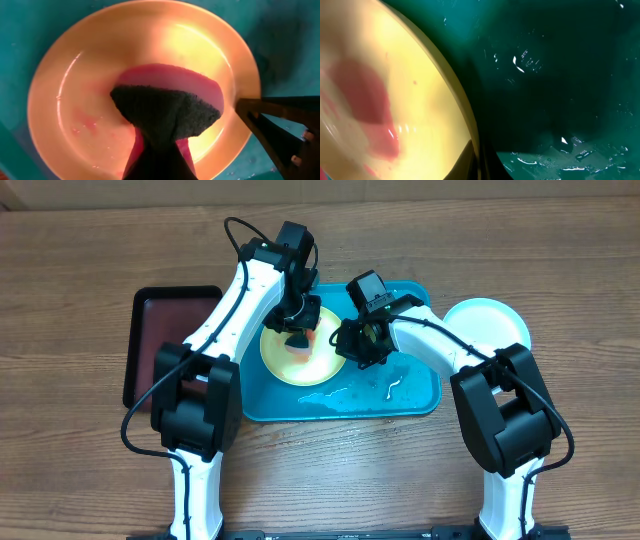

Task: Clean dirty plates on tray and stack at the side
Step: 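Scrub the yellow-green plate with the sponge in the left gripper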

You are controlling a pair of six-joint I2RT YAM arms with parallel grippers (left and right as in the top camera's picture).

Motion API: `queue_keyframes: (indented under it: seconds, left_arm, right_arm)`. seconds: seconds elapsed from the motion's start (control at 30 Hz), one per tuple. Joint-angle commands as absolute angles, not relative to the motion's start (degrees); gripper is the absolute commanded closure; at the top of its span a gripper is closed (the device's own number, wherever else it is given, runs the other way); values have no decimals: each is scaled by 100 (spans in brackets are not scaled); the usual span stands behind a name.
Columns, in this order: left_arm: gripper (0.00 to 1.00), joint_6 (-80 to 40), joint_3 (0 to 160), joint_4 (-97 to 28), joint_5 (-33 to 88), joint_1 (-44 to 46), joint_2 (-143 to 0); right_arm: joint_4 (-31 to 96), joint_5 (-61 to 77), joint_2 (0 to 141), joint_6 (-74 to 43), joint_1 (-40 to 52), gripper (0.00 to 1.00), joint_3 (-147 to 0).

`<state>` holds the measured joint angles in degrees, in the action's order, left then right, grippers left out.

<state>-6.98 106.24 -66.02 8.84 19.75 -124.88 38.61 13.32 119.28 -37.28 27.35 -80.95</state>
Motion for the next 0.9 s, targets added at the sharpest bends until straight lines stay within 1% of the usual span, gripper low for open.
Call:
queue_keyframes:
  seconds: [0.0, 0.17, 0.37, 0.5, 0.7, 0.87]
  left_arm:
    - [96, -425, 10405, -6438, 1184, 1931, -12525]
    - [96, -427, 9738, -5830, 1168, 1931, -12525]
    - [96, -427, 9435, -5457, 991, 1931, -12525]
    - [96, -478, 9421, -5498, 325, 1931, -12525]
    - [96, -1295, 9421, -5590, -1262, 1900, -12525]
    - [96, -1693, 9424, -5601, -1925, 1892, -12525]
  right_arm:
    - [3885, 1160, 11972, -3726, 2731, 96, -8097]
    - [3883, 1160, 11972, -3728, 2733, 96, -8097]
    - [3883, 1160, 11972, -3728, 2733, 96, -8097]
    - [3883, 1160, 11972, -3728, 2733, 96, -8097]
    - [3883, 1160, 11972, -3728, 2733, 96, -8097]
    - [3883, 1160, 11972, -3728, 2733, 96, -8097]
